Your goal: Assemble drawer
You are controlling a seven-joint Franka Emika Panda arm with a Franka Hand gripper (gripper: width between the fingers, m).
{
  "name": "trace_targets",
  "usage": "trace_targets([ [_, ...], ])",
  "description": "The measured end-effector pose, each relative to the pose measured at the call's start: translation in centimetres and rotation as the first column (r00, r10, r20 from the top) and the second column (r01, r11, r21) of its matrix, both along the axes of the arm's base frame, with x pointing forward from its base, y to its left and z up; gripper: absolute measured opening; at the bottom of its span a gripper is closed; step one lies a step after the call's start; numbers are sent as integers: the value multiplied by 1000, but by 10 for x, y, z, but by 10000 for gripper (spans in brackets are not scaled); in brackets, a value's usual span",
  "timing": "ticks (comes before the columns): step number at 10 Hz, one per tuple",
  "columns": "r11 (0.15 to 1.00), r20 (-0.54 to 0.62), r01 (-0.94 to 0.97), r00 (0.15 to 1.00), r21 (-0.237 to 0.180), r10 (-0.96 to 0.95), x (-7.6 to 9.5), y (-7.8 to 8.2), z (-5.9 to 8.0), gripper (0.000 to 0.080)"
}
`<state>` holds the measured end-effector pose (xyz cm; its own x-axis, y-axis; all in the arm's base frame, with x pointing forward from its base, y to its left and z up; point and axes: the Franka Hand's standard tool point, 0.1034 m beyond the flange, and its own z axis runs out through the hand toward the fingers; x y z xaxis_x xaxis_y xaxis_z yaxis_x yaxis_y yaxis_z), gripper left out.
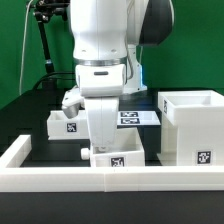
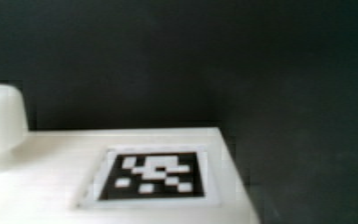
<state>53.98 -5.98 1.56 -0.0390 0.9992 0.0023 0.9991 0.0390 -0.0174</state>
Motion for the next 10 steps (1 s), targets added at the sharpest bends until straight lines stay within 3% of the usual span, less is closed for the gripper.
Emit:
trace_targets([
  [8,1000,4,4,1000,5,-4,-5,9,-4,42],
  [10,1000,12,3,1000,9,-3,0,21,-2,42],
])
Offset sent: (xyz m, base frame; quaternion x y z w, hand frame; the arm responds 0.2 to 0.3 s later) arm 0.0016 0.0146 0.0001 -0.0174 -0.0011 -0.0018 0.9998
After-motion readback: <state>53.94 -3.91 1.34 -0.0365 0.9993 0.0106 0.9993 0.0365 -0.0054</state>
